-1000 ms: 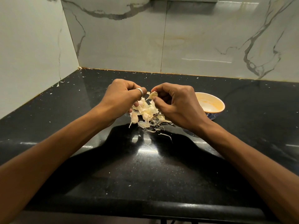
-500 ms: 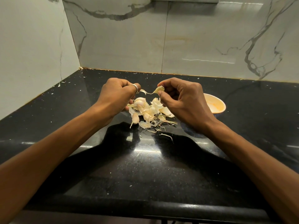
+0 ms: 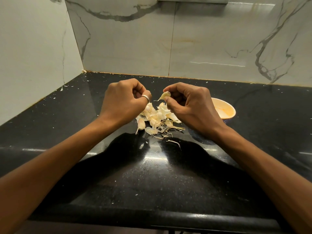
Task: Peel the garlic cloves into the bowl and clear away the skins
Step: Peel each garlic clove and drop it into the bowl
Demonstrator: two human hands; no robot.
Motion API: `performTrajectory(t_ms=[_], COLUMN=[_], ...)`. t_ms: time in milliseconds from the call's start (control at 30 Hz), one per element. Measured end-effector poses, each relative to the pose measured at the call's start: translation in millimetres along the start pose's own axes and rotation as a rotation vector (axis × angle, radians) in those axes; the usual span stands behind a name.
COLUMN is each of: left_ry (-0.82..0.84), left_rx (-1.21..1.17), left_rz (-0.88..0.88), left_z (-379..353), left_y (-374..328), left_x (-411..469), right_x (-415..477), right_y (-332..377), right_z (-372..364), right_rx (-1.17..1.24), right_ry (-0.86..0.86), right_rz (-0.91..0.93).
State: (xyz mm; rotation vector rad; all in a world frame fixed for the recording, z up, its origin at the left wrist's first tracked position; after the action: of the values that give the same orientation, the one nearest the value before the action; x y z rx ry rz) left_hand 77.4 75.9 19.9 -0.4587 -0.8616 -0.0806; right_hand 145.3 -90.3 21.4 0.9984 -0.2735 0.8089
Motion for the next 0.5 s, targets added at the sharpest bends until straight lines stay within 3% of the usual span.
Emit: performTrajectory(t_ms=[267, 500], left_ry=[-0.01, 0.01], left_rx=[-0.003, 0.046], left_rz=[-0.375, -0.454], left_z=[-0.7, -7.5], left_y=[-40.0, -49.3], left_x=[0.0, -5.1], right_x=[-0.6, -4.0], right_y=[4.1, 13.2], right_z=[-3.5, -6.7], right_rx=[-0.062, -0.122], right_ry=[0.001, 0.003], right_rz=[0.035, 0.115])
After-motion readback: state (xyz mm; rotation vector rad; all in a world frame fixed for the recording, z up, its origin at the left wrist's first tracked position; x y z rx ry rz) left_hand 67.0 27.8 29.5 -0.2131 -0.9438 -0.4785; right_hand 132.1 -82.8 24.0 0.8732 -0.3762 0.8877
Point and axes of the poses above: each hand's wrist, its own x-axis towards the middle knuckle, its own z-axis out of the back of the hand, y = z × x, the point moved 9 cm from there along x, towards the middle knuckle, and after that the axes turned 15 degrees about -z, right-handed, at the moved point
